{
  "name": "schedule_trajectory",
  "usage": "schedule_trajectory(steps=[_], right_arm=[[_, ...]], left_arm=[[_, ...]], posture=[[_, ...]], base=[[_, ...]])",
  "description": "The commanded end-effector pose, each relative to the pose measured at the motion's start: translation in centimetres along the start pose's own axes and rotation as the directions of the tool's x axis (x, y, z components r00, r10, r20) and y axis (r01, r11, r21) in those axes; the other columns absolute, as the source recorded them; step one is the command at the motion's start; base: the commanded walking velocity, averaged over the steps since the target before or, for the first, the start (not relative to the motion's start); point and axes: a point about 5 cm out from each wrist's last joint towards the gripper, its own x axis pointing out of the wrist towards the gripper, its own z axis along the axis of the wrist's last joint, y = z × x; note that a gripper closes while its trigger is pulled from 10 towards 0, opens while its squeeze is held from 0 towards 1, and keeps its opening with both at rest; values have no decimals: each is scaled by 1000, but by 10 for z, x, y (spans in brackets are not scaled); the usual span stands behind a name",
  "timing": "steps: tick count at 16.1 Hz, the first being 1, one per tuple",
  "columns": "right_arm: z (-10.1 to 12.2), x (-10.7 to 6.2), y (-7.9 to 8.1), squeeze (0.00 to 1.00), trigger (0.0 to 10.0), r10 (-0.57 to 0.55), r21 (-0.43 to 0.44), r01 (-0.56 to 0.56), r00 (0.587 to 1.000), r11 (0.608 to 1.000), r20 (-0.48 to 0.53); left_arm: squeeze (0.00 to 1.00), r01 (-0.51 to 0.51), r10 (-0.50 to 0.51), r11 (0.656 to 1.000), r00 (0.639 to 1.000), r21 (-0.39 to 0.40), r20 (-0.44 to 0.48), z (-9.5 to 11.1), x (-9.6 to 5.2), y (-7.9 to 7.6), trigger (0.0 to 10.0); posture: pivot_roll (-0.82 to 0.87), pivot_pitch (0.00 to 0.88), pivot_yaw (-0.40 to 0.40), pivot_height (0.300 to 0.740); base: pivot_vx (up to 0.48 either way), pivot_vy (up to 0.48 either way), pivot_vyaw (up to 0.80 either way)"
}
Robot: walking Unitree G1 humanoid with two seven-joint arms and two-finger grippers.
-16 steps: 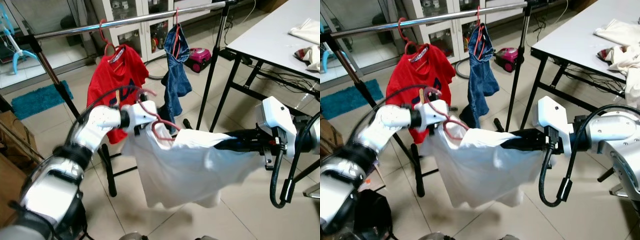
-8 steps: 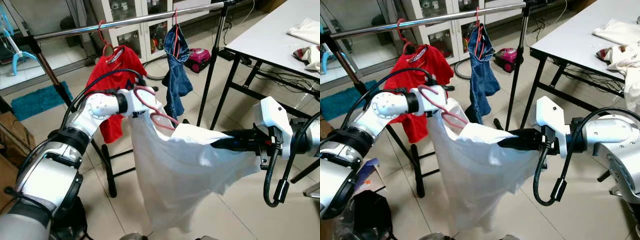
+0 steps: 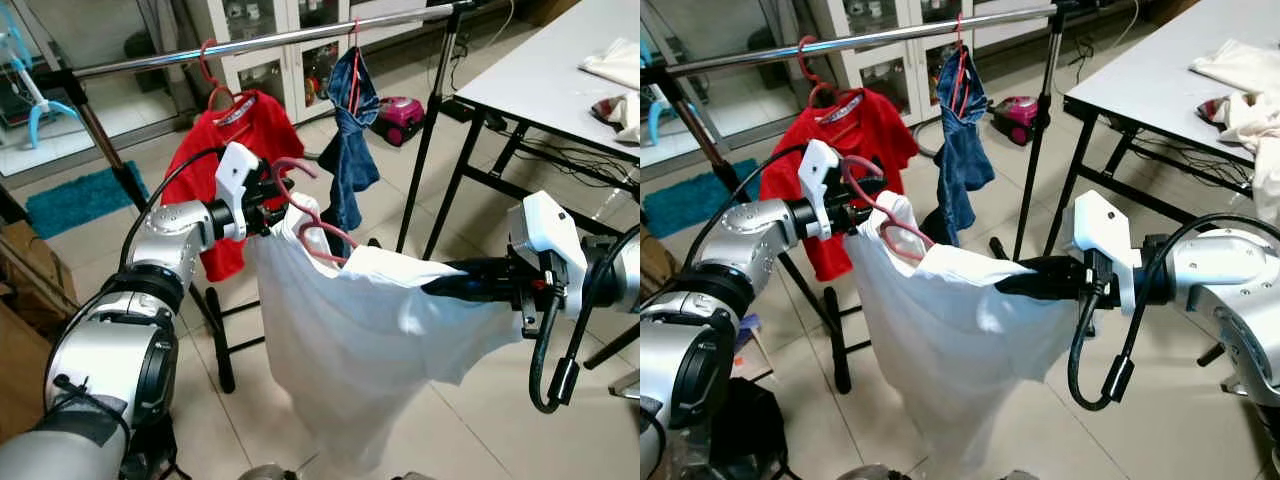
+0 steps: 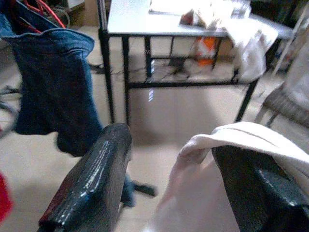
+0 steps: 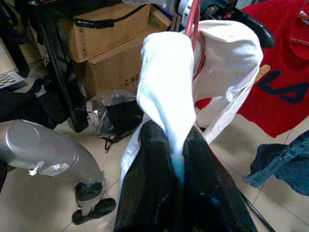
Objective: Hang hanger
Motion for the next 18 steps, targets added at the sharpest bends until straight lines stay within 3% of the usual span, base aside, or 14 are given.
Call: schedule_trajectory(steps=[1, 4, 7, 10, 13, 18], right_arm=[[13, -1, 1, 0, 0, 22, -46, -20, 999, 999, 45], [13, 0, 1, 0, 0, 25, -43, -23, 999, 999, 46], [12, 0, 2, 0, 0, 24, -42, -22, 999, 999, 48], [11, 0, 2, 0, 0, 13, -36, -11, 999, 999, 51], [10, -3, 2, 0, 0, 1, -31, 0, 999, 1000, 44], [9, -3, 2, 0, 0, 3, -33, -2, 999, 999, 38]], left_arm=[[1000, 24, -23, 999, 999, -33, 41, 6, 3, -2, 10000], [1000, 20, 5, 985, 989, -170, 146, 20, 3, 4, 10000], [1000, 7, 21, 980, 990, -197, 137, 20, 2, 6, 10000], [1000, 43, -43, 990, 999, -133, 3, 1, -7, 3, 10000], [1000, 212, -224, 971, 968, -108, -112, -12, -30, 0, 10000], [1000, 248, -253, 967, 955, -56, -156, 2, -60, 13, 10000]], posture=[[-188, 24, 84, 740], [-187, 24, 83, 740], [-188, 24, 88, 740], [-197, 26, 94, 740], [-200, 27, 94, 740], [-196, 21, 93, 740]], base=[[0, 0, 0], [0, 0, 0], [0, 0, 0], [0, 0, 0], [0, 0, 0], [0, 0, 0]])
